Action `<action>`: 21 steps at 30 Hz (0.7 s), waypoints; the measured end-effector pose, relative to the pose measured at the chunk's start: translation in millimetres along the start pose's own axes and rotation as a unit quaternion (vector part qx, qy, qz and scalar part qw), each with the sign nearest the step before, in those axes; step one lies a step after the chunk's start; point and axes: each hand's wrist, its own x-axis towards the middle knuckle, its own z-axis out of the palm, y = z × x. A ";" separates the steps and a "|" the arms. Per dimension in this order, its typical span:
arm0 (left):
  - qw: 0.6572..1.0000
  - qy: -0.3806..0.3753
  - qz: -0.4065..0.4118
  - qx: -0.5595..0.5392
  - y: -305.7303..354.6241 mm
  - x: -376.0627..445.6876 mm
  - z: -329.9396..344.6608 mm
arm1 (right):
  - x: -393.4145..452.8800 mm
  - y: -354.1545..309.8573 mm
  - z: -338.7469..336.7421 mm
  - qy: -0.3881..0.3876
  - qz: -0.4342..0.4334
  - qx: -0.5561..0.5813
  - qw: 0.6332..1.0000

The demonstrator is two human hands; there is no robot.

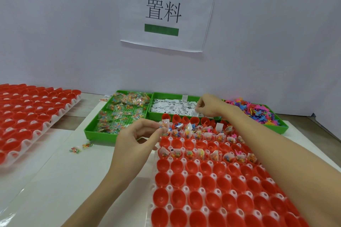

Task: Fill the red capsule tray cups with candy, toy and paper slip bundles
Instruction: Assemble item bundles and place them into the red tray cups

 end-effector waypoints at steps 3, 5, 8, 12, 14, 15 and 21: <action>1.000 0.004 -0.002 0.006 -1.1 0.7 -0.6 | -1.7 2.1 2.2 0.021 0.005 0.035 0.999; 1.000 0.006 -0.001 0.006 -1.2 1.2 -1.0 | -5.1 1.5 0.6 0.049 0.004 0.072 0.996; 1.000 0.008 -0.001 0.003 0.6 1.3 -1.2 | -16.4 -0.4 -4.1 0.085 -0.012 0.131 0.988; 1.000 0.008 -0.009 -0.007 4.3 0.1 -0.7 | -42.1 -3.9 -11.0 0.112 -0.012 0.199 0.973; 1.000 0.004 -0.013 -0.012 6.3 -1.1 0.3 | -62.7 -8.2 -13.5 0.125 -0.008 0.257 0.958; 1.000 0.000 -0.013 -0.014 7.5 -2.2 1.1 | -74.8 -11.4 -14.3 0.134 -0.008 0.287 0.948; 0.999 -0.047 -0.007 -0.012 12.8 -10.1 9.7 | -160.3 -38.6 -5.6 0.140 -0.040 0.375 0.916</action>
